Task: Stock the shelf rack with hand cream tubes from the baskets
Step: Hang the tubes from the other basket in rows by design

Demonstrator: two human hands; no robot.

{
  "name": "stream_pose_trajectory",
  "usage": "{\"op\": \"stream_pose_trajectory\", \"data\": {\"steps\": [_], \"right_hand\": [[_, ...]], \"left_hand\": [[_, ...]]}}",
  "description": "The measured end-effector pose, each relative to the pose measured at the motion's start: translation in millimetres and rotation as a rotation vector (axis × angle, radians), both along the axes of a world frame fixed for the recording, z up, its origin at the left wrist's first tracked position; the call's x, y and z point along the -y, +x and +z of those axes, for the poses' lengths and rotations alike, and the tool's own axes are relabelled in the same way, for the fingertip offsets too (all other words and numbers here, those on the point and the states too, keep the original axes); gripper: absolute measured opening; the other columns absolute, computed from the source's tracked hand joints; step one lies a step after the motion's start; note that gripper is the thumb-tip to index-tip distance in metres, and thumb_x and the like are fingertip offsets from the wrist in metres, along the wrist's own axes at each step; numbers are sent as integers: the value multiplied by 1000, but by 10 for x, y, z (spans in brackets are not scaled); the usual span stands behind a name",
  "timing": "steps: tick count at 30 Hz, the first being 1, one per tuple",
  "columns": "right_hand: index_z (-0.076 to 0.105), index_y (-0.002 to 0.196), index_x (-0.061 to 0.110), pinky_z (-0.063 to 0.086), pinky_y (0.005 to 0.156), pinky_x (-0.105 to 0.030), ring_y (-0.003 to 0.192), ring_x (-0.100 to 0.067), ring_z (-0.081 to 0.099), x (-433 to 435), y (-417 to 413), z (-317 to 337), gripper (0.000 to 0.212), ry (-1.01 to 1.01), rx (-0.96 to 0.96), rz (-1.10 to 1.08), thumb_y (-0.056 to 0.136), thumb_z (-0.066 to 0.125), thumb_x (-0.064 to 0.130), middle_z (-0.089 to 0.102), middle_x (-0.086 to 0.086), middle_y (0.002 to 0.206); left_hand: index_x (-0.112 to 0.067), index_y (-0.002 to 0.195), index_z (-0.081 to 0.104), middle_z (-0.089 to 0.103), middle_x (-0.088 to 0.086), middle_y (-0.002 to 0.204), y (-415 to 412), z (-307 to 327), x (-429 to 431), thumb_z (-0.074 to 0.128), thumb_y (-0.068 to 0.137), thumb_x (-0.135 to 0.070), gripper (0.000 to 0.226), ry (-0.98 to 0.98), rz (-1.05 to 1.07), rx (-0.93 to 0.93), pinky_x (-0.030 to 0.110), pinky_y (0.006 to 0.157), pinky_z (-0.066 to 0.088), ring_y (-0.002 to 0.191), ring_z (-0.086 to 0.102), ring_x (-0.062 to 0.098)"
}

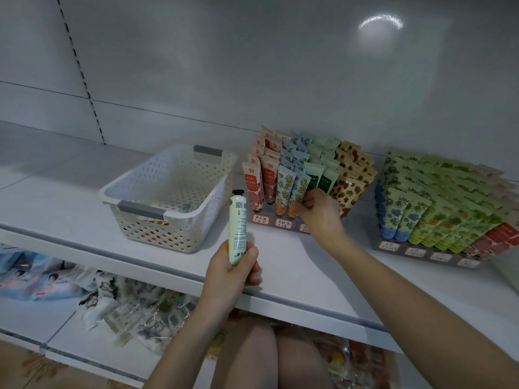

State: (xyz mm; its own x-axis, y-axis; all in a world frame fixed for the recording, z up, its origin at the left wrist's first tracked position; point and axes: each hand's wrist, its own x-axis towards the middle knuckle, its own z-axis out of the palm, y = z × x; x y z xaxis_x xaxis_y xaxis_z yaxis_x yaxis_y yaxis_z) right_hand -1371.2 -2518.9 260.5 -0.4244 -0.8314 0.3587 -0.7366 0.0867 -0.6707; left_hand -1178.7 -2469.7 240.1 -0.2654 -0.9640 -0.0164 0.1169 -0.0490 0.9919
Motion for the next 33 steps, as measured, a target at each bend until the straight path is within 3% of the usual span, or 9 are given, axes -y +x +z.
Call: {"op": "stream_pose_trajectory", "data": {"steps": [12,17,20,22,25,27,29,31,33], "right_hand": [[60,103,-4,41,66,-23,87,-23,60,-134,-12,122,25,-8,20,-21,87,63,14,65,-14,94],[67,90,7,50,60,-17,67,-12,65,-522,57,393,12,-211,252,85,89,60,17,67,-2,74],[64,90,12,52,53,-20,58,-11,64,-759,205,567,28,41,519,328,85,57,38,68,-6,73],[65,90,12,51,50,-20,58,-15,65,-853,241,620,39,191,629,412,75,56,47,69,-5,72],[68,84,11,54,53,-18,61,-17,68,-949,183,594,23,245,690,413,75,64,31,70,-4,71],[69,82,8,56,59,-20,65,-15,68,-1005,95,532,7,221,747,390,79,65,13,70,-4,71],[68,82,6,57,63,-21,67,-13,68,-1069,17,471,7,175,820,376,78,64,1,69,-4,73],[68,83,5,57,64,-21,67,-13,68,-1139,-32,417,12,152,868,371,78,62,-5,70,-4,74],[67,84,5,57,65,-22,68,-13,68,-1203,-56,364,16,165,879,380,78,61,-8,71,-4,76]], "left_hand": [[-10,87,50,54,-1,60,3,47,-37,52,93,-14,8,-38,-34,9,18,52,50,49,53,4],[-16,82,48,49,1,64,-8,66,-76,51,93,-21,13,-167,-78,107,17,50,46,50,49,0],[-19,87,49,46,-4,66,-59,44,-104,52,94,-23,8,-346,-99,286,24,52,44,54,44,3],[-19,93,49,46,-8,67,-91,34,-139,52,94,-23,6,-467,-106,422,17,53,34,58,44,3],[-20,96,51,51,-9,80,-120,97,-189,59,90,-22,11,-569,-67,496,13,59,34,73,47,8],[-24,105,53,56,-7,95,-121,129,-197,70,81,-25,30,-494,-21,416,10,70,39,88,52,11],[-25,110,53,58,-5,102,-107,156,-206,80,72,-30,47,-225,-12,216,20,79,50,93,61,15],[-21,106,57,63,4,99,-111,172,-215,79,71,-25,42,29,-15,-90,28,77,56,85,68,19],[-12,98,61,66,8,84,-134,182,-208,68,80,-9,20,88,25,-226,23,66,57,73,68,14]]}}
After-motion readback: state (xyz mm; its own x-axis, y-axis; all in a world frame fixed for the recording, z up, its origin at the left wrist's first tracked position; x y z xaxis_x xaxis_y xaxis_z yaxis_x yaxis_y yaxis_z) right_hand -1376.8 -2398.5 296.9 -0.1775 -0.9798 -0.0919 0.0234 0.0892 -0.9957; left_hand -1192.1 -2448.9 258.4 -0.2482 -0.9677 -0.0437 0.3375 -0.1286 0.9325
